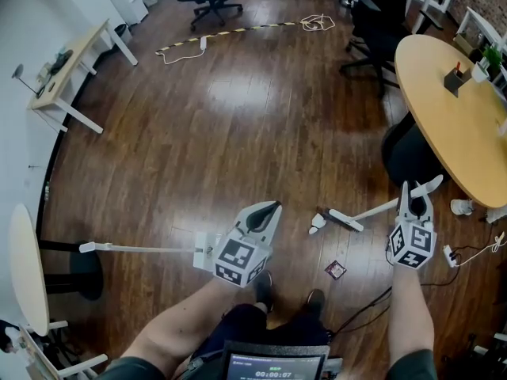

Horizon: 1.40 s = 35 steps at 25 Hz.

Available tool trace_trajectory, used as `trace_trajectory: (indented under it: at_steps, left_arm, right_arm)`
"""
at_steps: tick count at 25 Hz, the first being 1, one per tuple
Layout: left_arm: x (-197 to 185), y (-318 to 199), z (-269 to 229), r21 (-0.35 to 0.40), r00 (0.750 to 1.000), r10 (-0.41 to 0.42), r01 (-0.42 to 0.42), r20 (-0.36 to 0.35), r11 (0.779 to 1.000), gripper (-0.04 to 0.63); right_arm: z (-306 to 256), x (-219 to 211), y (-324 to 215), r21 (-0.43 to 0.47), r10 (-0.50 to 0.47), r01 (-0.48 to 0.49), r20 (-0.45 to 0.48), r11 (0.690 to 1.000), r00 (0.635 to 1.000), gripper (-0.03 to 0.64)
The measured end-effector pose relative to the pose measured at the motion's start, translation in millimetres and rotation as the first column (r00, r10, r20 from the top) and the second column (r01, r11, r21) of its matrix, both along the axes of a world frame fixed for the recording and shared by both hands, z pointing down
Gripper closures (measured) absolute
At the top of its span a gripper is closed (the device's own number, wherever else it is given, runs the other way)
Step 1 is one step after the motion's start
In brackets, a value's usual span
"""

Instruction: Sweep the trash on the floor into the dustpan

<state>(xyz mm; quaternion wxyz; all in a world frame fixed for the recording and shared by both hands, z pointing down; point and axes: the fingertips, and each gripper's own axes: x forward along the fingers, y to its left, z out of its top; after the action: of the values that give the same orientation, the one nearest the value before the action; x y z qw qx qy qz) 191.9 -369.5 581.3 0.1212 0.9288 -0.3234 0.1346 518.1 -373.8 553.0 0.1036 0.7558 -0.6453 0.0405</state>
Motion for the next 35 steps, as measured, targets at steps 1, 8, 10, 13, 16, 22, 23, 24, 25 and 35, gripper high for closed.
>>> trace_trajectory:
  at_steps: [1,8,10,13,16,22,23,24,25,35]
  left_arm:
    - [-0.4,-2.8,-1.3,-0.002,1.000,0.011,-0.011,-0.026,1.000,0.591]
    - [-28.0,-5.8,4.5,-0.001,0.999,0.027,-0.027,-0.022,1.000,0.592]
    - [-39.7,-6.3,4.2,-0.007,1.000,0.016,-0.016,-0.020,1.000,0.592]
    - [-52.0,-6.7,-1.9,-0.008,0.999,0.003,-0.003,-0.032,1.000,0.592]
    - [-60.1,-5.7,-12.5,-0.002,0.999,0.000,-0.001,-0.046,1.000,0.592]
    - [-91.7,3.0,-32.0,-0.007,0.999,-0.011,0.010,-0.052,1.000,0.592]
    - [-97.7,4.5,-33.3,-0.002,0.999,-0.010,0.010,-0.046,1.000,0.591]
    - [-104.1,5.9,-34.0,0.002,0.999,-0.014,0.014,-0.039,1.000,0.592]
    - [-111.3,7.6,-33.9,0.003,0.999,-0.023,0.023,-0.032,1.000,0.591]
    - [-169.8,47.5,-42.3,-0.014,0.994,-0.108,0.108,-0.029,0.994,0.592]
  right_arm:
    - [3.9,-1.7,-2.7,-0.003,0.000,0.000,-0.001,1.000,1.000,0.515]
    - [60.7,-24.7,-0.5,-0.102,0.024,-0.023,0.012,0.995,1.000,0.518]
    - [67.4,-40.0,7.6,-0.134,0.018,-0.018,-0.001,0.991,1.000,0.520]
    - [71.5,-63.3,17.7,-0.170,0.014,-0.012,0.006,0.985,1.000,0.520]
    - [74.7,-86.3,28.9,-0.212,0.036,-0.027,0.037,0.977,0.999,0.520]
    - [75.0,-147.2,55.4,-0.282,0.101,-0.073,0.086,0.957,0.991,0.520]
    - [74.9,-155.5,58.9,-0.292,0.115,-0.084,0.089,0.953,0.989,0.520]
    - [74.3,-163.7,62.1,-0.300,0.122,-0.090,0.090,0.949,0.988,0.520]
    - [73.6,-172.4,65.2,-0.308,0.124,-0.091,0.090,0.947,0.988,0.520]
    - [72.8,-230.5,105.3,-0.381,0.169,-0.100,0.152,0.919,0.974,0.520]
